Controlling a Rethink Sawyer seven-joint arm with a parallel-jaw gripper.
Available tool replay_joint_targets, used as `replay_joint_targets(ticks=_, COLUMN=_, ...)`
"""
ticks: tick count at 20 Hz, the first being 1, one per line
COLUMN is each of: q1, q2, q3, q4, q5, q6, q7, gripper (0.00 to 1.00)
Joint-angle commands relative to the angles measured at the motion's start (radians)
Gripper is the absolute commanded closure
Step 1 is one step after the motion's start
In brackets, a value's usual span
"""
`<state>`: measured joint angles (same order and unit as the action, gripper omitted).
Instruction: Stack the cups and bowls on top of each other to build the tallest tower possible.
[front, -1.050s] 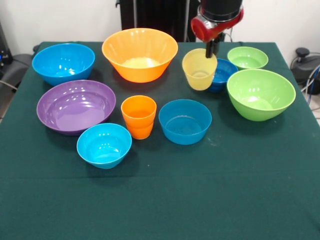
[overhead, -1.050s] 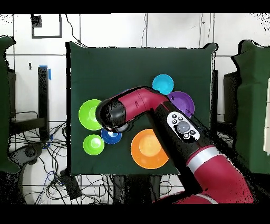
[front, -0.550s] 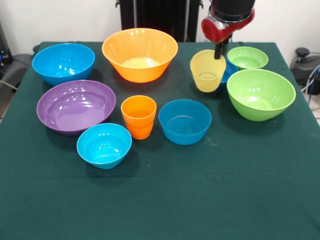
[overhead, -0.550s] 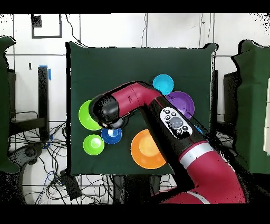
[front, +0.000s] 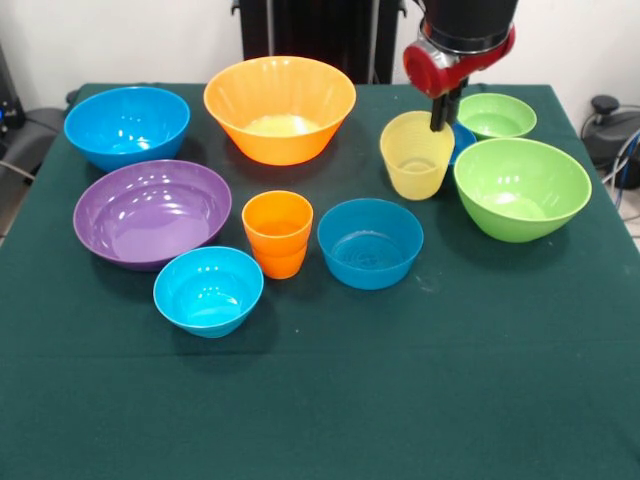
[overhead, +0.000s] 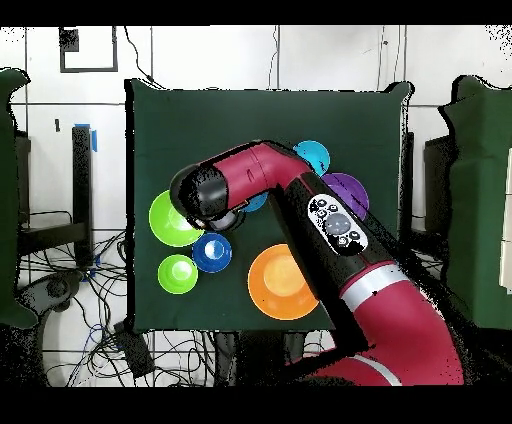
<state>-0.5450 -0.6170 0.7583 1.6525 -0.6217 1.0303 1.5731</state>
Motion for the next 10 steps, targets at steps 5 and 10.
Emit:
replay_joint_targets(ticks=5, q1=0.015, q2=0.097, q3=0.001, q4=-0.123, q5=-0.018, q6=0.128, q7=-0.244, gripper=1.0)
replay_joint_targets(ticks=10, q1=0.0, q2=0.108, q3=0.007, q4=-0.126, q5=-0.016, q6=0.133, q7=-0.253, gripper=1.0)
